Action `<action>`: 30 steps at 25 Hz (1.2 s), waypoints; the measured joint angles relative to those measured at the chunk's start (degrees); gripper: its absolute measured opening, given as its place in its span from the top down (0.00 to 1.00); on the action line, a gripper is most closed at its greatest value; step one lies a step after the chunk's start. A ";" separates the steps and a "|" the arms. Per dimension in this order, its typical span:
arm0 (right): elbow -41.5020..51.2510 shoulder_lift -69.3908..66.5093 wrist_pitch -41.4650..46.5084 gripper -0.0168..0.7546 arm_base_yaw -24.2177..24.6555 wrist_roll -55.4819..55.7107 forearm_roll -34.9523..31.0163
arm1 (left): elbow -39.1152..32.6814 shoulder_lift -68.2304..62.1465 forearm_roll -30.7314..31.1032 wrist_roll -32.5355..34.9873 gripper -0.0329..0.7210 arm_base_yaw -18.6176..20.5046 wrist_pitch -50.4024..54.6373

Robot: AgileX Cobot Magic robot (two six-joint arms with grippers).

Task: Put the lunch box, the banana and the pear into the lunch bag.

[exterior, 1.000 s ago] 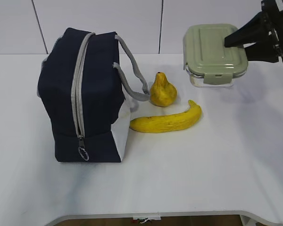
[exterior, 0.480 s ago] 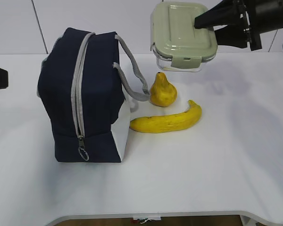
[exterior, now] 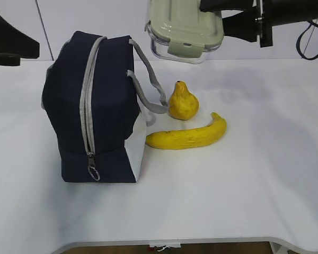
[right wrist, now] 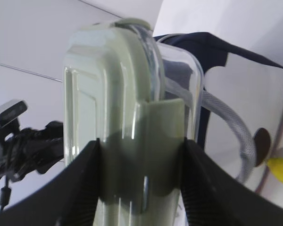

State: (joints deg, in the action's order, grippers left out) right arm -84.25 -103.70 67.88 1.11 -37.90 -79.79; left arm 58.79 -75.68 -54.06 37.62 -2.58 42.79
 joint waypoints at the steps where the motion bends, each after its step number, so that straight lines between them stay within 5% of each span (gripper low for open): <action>1: 0.00 0.00 -0.53 0.48 -0.54 -0.03 -0.40 | 1.72 -1.95 0.00 0.11 0.41 0.00 0.63; 8: 0.00 0.00 -5.20 0.48 -4.33 -0.26 -1.28 | 10.78 -11.95 -0.20 0.23 0.41 0.00 7.59; 17: 0.00 0.00 -9.14 0.48 -7.78 -0.49 -3.43 | 14.17 -18.20 -0.20 0.23 0.42 0.00 12.01; 21: 0.00 0.00 -11.29 0.48 -9.37 -0.49 -4.93 | 14.19 -19.99 -1.35 0.23 0.59 0.00 13.40; 25: -0.08 -1.07 -12.27 0.48 -11.30 -0.49 -8.13 | 14.55 -20.62 -2.21 0.32 0.89 0.00 14.35; 30: -0.22 -3.00 -12.93 0.48 -13.43 -0.49 -9.60 | 16.96 -20.62 -2.21 0.32 0.94 0.00 17.36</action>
State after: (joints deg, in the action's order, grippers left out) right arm -84.47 -106.71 54.95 -12.33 -38.39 -89.39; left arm 75.75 -96.30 -56.27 37.93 -2.58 60.15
